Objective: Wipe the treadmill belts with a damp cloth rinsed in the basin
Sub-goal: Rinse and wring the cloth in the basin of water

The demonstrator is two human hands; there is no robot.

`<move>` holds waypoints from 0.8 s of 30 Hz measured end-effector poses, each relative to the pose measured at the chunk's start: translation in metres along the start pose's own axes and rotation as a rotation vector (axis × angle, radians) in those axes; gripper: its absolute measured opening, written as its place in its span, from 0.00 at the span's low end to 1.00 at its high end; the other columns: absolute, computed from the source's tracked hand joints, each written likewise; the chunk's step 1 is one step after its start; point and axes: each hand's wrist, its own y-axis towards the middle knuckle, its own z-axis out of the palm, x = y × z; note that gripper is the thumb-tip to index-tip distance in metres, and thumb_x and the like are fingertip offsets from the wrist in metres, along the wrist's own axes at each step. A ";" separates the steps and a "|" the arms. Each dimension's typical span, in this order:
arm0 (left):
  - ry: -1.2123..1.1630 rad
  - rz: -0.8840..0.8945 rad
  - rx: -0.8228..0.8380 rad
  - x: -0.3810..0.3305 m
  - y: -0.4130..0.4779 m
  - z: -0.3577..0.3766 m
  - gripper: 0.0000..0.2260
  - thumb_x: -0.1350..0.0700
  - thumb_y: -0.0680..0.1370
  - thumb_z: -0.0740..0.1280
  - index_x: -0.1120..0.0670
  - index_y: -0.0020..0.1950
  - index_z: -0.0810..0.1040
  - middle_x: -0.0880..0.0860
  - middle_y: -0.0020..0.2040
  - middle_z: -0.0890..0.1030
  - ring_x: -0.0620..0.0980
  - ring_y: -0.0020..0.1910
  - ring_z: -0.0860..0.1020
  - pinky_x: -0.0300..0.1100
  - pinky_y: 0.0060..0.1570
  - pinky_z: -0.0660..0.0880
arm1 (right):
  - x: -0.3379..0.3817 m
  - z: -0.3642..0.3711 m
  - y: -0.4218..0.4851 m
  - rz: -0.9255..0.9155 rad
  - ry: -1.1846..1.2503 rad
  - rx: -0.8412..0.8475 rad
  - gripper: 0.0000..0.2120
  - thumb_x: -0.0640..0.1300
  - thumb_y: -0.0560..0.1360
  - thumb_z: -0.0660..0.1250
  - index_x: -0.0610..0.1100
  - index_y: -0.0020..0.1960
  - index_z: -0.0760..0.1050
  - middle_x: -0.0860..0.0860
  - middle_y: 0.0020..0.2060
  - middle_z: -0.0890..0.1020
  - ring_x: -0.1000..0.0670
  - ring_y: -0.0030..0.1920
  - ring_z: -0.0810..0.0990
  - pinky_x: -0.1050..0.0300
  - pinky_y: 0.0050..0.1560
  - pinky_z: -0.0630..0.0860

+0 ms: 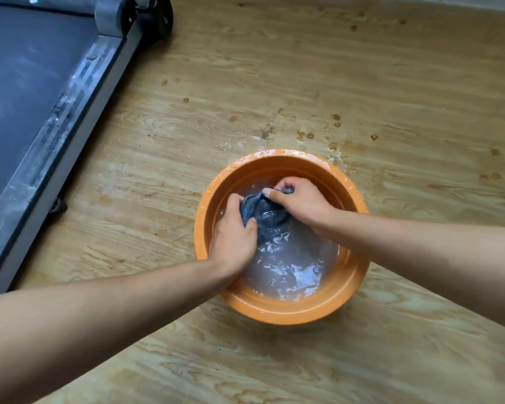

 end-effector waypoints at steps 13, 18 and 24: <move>0.253 -0.019 0.088 -0.001 -0.010 -0.001 0.15 0.47 0.79 0.69 0.50 0.64 0.76 0.53 0.70 0.69 0.55 0.72 0.68 0.50 0.73 0.65 | -0.004 -0.034 -0.043 -0.273 -0.705 0.124 0.11 0.56 0.80 0.70 0.50 0.51 0.73 0.52 0.50 0.76 0.48 0.51 0.76 0.49 0.54 0.74; 0.146 -0.363 0.124 -0.005 0.014 0.034 0.29 0.46 0.83 0.68 0.57 0.78 0.64 0.61 0.77 0.67 0.64 0.78 0.65 0.55 0.77 0.63 | -0.009 -0.012 -0.020 0.039 -0.593 0.191 0.23 0.54 0.80 0.70 0.44 0.69 0.69 0.43 0.64 0.75 0.40 0.64 0.77 0.47 0.64 0.74; -0.218 -0.311 -0.003 0.003 0.031 0.039 0.15 0.46 0.81 0.70 0.53 0.62 0.77 0.54 0.60 0.82 0.57 0.60 0.80 0.52 0.64 0.75 | -0.021 0.003 -0.015 0.193 -0.159 0.020 0.04 0.42 0.83 0.63 0.46 0.52 0.77 0.47 0.47 0.83 0.48 0.45 0.80 0.56 0.43 0.72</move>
